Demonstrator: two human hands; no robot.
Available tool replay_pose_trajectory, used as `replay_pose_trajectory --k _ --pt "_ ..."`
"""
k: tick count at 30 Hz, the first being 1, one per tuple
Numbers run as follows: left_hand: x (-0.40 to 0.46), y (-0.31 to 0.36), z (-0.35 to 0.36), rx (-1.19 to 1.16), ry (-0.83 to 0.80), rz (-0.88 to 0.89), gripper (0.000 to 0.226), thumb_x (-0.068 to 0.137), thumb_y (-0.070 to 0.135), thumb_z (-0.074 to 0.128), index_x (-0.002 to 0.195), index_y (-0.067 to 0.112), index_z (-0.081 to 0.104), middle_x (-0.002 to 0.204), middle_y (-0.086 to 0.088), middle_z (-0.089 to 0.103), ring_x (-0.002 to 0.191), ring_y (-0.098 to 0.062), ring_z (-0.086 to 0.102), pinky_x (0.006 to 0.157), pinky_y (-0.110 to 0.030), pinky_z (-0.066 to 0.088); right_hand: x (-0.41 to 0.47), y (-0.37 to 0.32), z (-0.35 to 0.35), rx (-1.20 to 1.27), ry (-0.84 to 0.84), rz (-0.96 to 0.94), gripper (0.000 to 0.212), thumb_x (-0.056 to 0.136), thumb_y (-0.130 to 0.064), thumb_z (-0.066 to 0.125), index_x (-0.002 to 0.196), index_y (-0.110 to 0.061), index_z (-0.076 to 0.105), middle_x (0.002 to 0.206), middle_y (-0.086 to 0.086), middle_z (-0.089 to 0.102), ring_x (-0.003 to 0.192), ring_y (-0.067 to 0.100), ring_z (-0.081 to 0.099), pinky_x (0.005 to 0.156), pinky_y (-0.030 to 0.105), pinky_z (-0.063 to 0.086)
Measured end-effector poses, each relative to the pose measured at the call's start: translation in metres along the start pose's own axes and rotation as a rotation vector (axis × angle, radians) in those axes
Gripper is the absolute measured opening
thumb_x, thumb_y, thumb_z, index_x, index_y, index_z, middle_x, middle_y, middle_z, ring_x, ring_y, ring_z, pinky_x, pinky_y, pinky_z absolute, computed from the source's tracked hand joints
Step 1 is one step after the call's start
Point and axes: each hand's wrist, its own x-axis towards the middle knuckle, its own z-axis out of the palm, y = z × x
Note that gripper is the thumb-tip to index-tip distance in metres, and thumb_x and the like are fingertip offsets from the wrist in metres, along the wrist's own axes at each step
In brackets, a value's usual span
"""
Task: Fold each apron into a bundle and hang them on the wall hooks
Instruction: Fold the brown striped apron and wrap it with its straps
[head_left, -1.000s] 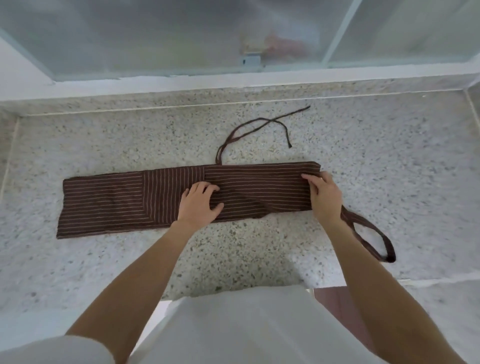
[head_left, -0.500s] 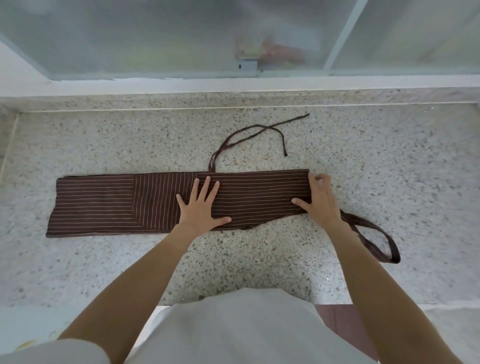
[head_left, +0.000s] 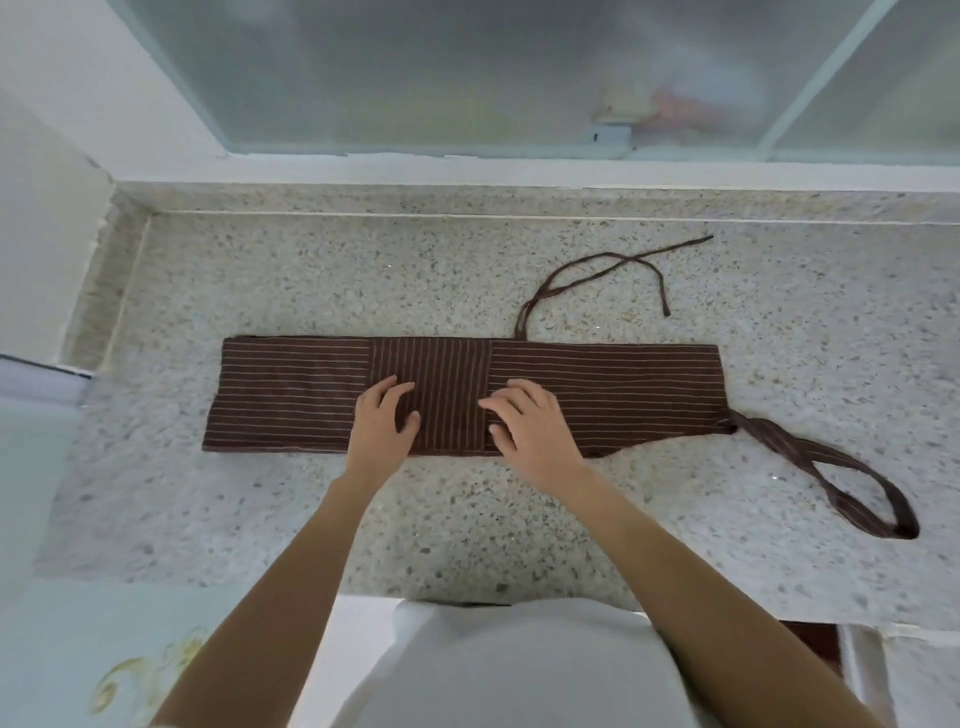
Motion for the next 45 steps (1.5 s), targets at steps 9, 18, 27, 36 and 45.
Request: replay_pose_trajectory --k 9,18,27,36,45 --pt "-0.015 -0.112 -0.064 0.209 0.088 -0.193 0.041 0.09 0.032 0.057 0.13 0.029 0.05 0.145 0.003 0.037 0.136 -0.024 0.027 0.108 -0.048 0.025 0.025 -0.071 0.079 -0.263 -0.34 0.013 0.053 0.096 -0.049 0.016 0.141 -0.032 0.039 0.15 0.003 0.034 0.137 0.034 0.031 0.105 0.058 0.032" --pt "-0.02 -0.155 -0.101 0.162 0.093 -0.488 0.083 0.075 0.051 0.07 0.142 0.021 0.03 0.143 -0.019 0.028 0.127 -0.04 0.029 0.105 -0.047 0.029 0.006 -0.065 0.068 -0.188 0.019 0.128 0.022 0.079 -0.014 0.073 0.101 -0.014 0.071 0.103 0.008 0.062 0.098 0.029 0.055 0.079 0.042 0.05" --pt "-0.025 -0.122 -0.116 -0.286 0.408 -0.579 0.06 0.083 0.023 0.07 0.135 0.01 0.044 0.113 -0.011 0.065 0.1 -0.024 0.062 0.078 -0.027 0.045 -0.017 -0.07 0.076 -0.372 -0.043 0.031 0.035 0.088 -0.019 0.061 0.123 -0.012 0.061 0.116 0.011 0.062 0.107 0.028 0.059 0.092 0.042 0.049" --pt "-0.029 0.035 -0.088 -0.68 0.379 -0.066 0.007 0.089 0.018 0.062 0.086 0.024 0.064 0.077 0.013 0.066 0.073 -0.002 0.064 0.072 -0.022 0.053 -0.037 -0.059 0.06 -0.27 -0.423 -0.012 0.072 0.095 -0.053 -0.002 0.148 -0.009 0.015 0.156 0.003 0.005 0.142 0.014 -0.003 0.116 0.032 -0.001" --pt "-0.03 0.151 0.051 -0.421 0.037 0.372 0.012 0.09 0.012 0.059 0.094 0.007 0.069 0.081 -0.004 0.071 0.072 -0.015 0.064 0.065 -0.02 0.045 -0.105 0.043 -0.048 0.128 0.117 0.645 0.028 0.093 -0.009 0.053 0.119 -0.007 0.063 0.136 0.018 0.048 0.127 0.034 0.04 0.105 0.037 0.03"
